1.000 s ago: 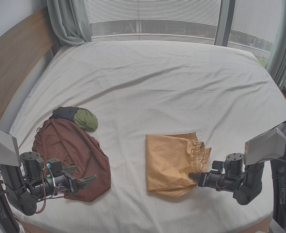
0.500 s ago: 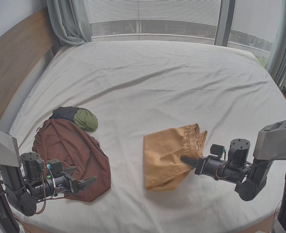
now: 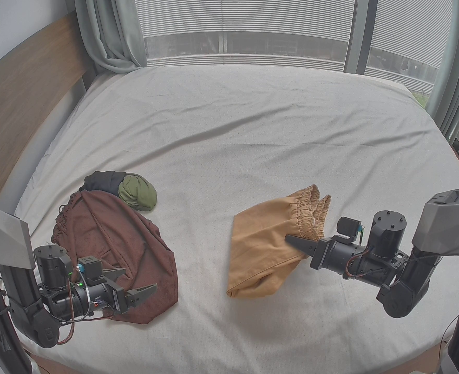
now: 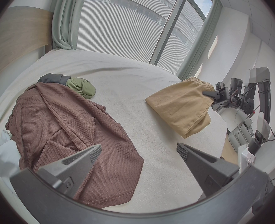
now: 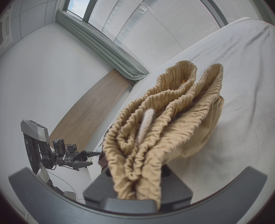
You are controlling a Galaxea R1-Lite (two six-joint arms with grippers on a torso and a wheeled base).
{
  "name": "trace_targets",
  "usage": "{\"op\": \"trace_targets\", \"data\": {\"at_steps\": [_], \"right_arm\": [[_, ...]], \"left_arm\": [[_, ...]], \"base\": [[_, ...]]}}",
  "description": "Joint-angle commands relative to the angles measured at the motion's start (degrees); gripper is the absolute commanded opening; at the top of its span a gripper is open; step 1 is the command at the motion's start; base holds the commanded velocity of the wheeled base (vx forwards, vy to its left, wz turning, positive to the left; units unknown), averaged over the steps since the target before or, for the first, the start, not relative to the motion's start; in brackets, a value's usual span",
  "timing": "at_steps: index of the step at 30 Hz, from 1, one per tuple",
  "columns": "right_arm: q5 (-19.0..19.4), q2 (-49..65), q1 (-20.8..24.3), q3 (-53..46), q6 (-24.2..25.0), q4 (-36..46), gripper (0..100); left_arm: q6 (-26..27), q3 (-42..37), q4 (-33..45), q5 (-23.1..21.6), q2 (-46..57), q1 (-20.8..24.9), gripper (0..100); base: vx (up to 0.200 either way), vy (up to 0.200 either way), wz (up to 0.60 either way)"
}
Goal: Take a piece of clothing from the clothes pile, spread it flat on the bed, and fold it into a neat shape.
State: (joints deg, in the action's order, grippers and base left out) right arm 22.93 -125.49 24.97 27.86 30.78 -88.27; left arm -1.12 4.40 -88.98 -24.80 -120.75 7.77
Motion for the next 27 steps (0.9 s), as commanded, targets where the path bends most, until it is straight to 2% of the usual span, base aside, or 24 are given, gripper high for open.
{"op": "trace_targets", "data": {"at_steps": [1, 15, 27], "right_arm": [[0.01, 0.33, 0.43, 0.45, -0.02, -0.06, 0], [-0.08, 2.62, 1.05, 5.72, 1.04, 1.35, 0], [-0.08, 2.79, 0.87, 16.79, 1.04, 11.98, 0]], "left_arm": [[-0.02, -0.01, -0.05, 0.01, -0.01, 0.06, 100], [-0.02, 0.26, -0.05, 0.01, -0.37, -0.03, 100], [-0.02, 0.17, -0.05, 0.01, -1.33, 0.06, 100]], "base": [[0.0, 0.0, 0.0], [0.0, 0.0, 0.0], [0.0, 0.0, 0.0]]}}
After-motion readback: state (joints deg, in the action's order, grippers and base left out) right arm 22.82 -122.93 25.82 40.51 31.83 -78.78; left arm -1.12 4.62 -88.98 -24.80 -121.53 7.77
